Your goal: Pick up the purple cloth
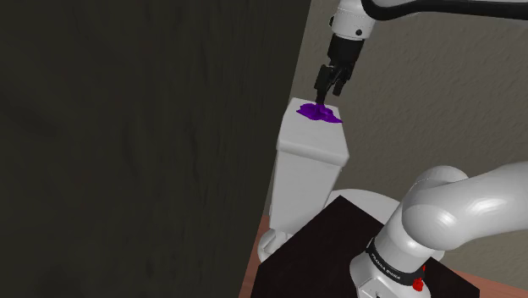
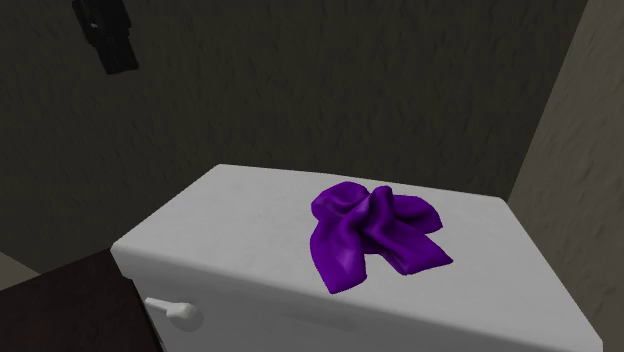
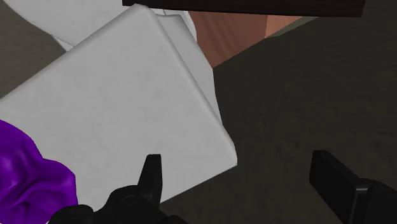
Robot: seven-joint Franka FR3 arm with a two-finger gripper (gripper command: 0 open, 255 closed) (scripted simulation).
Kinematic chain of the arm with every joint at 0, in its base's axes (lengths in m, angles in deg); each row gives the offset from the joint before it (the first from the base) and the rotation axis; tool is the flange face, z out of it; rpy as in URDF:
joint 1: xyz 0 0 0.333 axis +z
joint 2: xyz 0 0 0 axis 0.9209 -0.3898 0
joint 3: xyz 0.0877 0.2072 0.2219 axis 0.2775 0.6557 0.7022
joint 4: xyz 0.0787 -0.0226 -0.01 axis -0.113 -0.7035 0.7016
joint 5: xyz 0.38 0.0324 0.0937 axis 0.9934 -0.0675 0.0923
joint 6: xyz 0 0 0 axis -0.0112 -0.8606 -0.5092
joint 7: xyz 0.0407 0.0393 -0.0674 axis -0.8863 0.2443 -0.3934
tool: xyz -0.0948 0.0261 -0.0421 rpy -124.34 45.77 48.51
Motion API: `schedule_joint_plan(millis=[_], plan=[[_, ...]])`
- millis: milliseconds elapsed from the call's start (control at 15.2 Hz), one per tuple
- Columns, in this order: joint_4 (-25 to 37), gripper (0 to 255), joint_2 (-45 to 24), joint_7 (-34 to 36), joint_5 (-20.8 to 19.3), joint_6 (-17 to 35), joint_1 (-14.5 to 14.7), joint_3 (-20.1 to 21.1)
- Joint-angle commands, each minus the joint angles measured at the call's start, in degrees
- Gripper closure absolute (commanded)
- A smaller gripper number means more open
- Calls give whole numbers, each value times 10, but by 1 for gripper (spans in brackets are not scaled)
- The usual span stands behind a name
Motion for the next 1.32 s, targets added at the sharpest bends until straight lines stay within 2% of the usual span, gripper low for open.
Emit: schedule_joint_plan(millis=[0,330,594,924,1254], plan=[[0,0,0,0,0,0,0,0],[-35,0,20,-131,-32,35,-1,-92],[-41,0,11,-238,-55,65,0,-169],[-21,0,-33,-373,-71,103,13,-269],[28,0,-109,-515,-60,138,47,-377]])
